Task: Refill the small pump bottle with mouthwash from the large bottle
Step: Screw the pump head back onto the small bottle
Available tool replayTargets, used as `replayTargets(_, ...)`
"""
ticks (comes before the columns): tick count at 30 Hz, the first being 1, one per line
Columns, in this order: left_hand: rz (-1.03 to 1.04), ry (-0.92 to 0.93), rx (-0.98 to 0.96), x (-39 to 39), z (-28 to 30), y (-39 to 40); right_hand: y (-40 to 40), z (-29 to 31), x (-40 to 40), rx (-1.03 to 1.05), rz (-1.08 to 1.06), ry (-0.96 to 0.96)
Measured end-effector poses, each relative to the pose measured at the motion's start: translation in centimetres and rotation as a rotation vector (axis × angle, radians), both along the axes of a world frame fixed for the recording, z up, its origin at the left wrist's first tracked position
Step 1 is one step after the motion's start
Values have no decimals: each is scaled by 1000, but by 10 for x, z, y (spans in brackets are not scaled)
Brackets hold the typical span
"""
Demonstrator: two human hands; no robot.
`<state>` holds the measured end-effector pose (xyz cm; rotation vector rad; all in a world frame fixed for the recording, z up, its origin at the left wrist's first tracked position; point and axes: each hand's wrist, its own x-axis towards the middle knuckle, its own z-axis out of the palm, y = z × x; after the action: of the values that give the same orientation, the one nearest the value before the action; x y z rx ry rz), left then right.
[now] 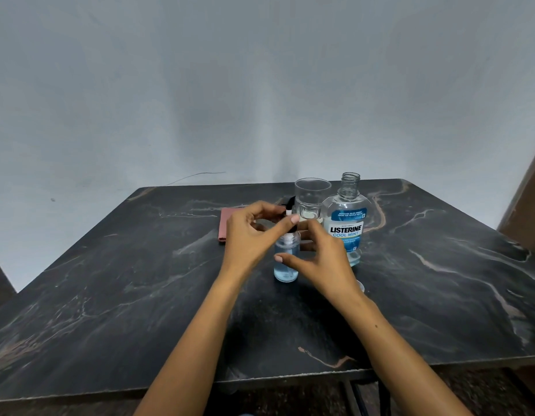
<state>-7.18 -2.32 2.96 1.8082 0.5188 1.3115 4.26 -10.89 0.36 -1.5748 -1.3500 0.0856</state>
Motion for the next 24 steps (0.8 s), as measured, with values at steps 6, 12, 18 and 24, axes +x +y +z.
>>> replayTargets(6,8,26,17,-1,1,1,2,-1,1,5,11,20)
replayTargets(12,49,60,25,0,1,-3,3,-2,1,15,22,26)
replayTargets(18,-47,50,-33,-5,2,5,3,-1,2,11,51,48)
replayTargets(24,-15,93,-32,-2,0,-1,4,-2,3,21,50,84)
